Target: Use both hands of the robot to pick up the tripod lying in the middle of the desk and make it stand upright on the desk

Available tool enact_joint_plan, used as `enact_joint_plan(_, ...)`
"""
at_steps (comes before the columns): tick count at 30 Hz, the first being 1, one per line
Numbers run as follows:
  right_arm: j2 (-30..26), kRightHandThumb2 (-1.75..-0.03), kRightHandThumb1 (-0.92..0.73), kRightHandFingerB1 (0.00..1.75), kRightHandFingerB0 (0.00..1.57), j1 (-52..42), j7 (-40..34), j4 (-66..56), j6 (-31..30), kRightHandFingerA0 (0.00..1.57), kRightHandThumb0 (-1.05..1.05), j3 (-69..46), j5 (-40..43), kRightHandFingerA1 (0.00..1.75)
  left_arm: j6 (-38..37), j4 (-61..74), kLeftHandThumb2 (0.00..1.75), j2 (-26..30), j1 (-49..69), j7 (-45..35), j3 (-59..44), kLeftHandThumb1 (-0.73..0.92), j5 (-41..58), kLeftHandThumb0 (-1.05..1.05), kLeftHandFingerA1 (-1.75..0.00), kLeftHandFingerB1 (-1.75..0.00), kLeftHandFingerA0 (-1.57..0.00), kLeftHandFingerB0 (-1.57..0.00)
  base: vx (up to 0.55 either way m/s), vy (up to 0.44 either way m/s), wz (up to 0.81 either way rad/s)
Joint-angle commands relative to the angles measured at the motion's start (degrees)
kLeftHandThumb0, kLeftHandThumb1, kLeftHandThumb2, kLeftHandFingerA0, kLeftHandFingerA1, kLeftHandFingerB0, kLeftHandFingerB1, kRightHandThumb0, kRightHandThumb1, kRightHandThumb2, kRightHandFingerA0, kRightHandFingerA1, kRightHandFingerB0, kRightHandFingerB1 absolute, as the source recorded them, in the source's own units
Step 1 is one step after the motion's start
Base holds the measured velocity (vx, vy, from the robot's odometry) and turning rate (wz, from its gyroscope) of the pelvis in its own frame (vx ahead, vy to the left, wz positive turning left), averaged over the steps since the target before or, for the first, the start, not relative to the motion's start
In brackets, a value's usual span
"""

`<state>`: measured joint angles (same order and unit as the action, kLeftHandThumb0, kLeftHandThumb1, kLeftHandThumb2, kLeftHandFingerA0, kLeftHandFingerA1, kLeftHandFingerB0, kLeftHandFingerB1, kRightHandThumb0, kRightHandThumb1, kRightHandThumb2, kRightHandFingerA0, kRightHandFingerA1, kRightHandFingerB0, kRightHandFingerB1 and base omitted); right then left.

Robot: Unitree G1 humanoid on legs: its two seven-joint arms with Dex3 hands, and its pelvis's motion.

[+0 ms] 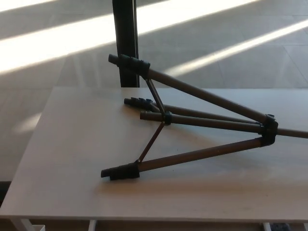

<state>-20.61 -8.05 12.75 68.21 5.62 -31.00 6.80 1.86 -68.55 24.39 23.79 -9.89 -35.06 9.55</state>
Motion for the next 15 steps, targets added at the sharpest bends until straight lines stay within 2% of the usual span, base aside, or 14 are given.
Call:
enact_joint_plan(1,-3.3,-0.89,-0.53,0.43,0.18,2.4,5.7,0.9,0.2,0.33,-0.75,-13.1,15.2,0.61,-1.9,-1.0,0.64,3.2,0.0,-6.9,-6.8,0.8,8.7,-0.64,-0.65,-0.49,-0.59,-0.5,0.0,0.0,0.0)
enact_joint_plan(2,-4.3,-0.61,-0.68,0.28,0.19,3.0,6.5,0.2,0.3,0.31,-0.72,-14.8,16.4,0.54,-1.6,-0.3,0.64,3.8,-1.4,-8.5,-8.1,0.8,10.0,-0.65,-0.61,-0.46,-0.57,-0.45,0.0,0.0,0.0)
enact_joint_plan(6,-5.0,-0.61,-0.67,0.28,0.21,4.5,6.9,-1.4,-1.6,0.34,-0.72,-19.0,18.8,0.51,-2.2,0.1,0.63,4.7,-3.7,-9.5,-9.7,0.79,10.8,-0.67,-0.59,-0.46,-0.59,-0.47,0.0,0.0,0.0)
enact_joint_plan(7,-5.2,-0.61,-0.68,0.27,0.17,5.4,7.7,-3.7,-2.3,0.35,-0.69,-21.8,21.6,0.49,-2.2,2.0,0.63,5.8,-6.1,-10.1,-10.3,0.78,11.5,-0.66,-0.56,-0.45,-0.61,-0.48,0.0,0.0,0.0)
enact_joint_plan(8,-4.4,-0.91,-0.55,0.3,0.06,6.3,8.0,-9.1,-3.4,0.24,-0.78,-23.4,23.8,0.54,-0.9,7.4,0.64,7.1,-7.6,-13.8,-9.9,0.81,12.2,-0.67,-0.59,-0.45,-0.57,-0.48,0.0,0.0,0.0)
enact_joint_plan(10,-3.3,-0.91,-0.54,0.28,0.07,7.1,8.0,-12.5,-4.5,0.22,-0.77,-24.9,25.3,0.55,1.0,9.9,0.64,7.9,-8.8,-14.0,-10.3,0.8,12.7,-0.69,-0.55,-0.43,-0.58,-0.5,0.0,0.0,0.0)
enact_joint_plan(11,-1.4,-0.9,-0.54,0.31,0.07,8.6,6.5,-18.9,-5.9,0.23,-0.81,-26.8,28.7,0.54,3.3,16.5,1.03,8.6,-10.4,-15.7,-11.2,0.65,15.2,-0.67,-0.64,-0.55,-0.51,-0.4,0.0,0.0,0.0)
enact_joint_plan(12,0.0,-0.89,-0.56,0.35,0.07,8.7,6.3,-23.3,-6.5,0.21,-0.82,-27.1,30.0,0.53,3.6,17.3,0.64,9.1,-12.3,-15.0,-12.2,0.81,16.3,-0.67,-0.53,-0.42,-0.6,-0.49,0.0,0.0,0.0)
enact_joint_plan(13,1.1,-0.61,-0.66,0.28,0.17,9.0,5.2,-26.9,-6.8,0.32,-0.73,-27.4,30.8,0.5,3.6,17.9,0.65,9.8,-13.7,-15.5,-12.8,0.82,16.8,-0.66,-0.52,-0.42,-0.58,-0.48,0.0,0.0,0.0)
enact_joint_plan(14,1.7,-0.61,-0.66,0.28,0.17,9.1,4.7,-28.5,-7.1,0.32,-0.73,-27.6,31.0,0.5,3.6,18.2,0.65,9.9,-14.2,-15.7,-13.1,0.82,16.9,-0.66,-0.52,-0.42,-0.58,-0.48,0.0,0.0,0.0)
enact_joint_plan(15,3.3,-0.61,-0.66,0.3,0.23,9.0,2.7,-33.4,-7.3,0.36,-0.72,-27.3,31.3,0.51,3.7,20.7,1.03,10.2,-14.6,-16.0,-13.3,0.65,17.3,-0.67,-0.63,-0.55,-0.52,-0.41,0.0,0.0,0.0)
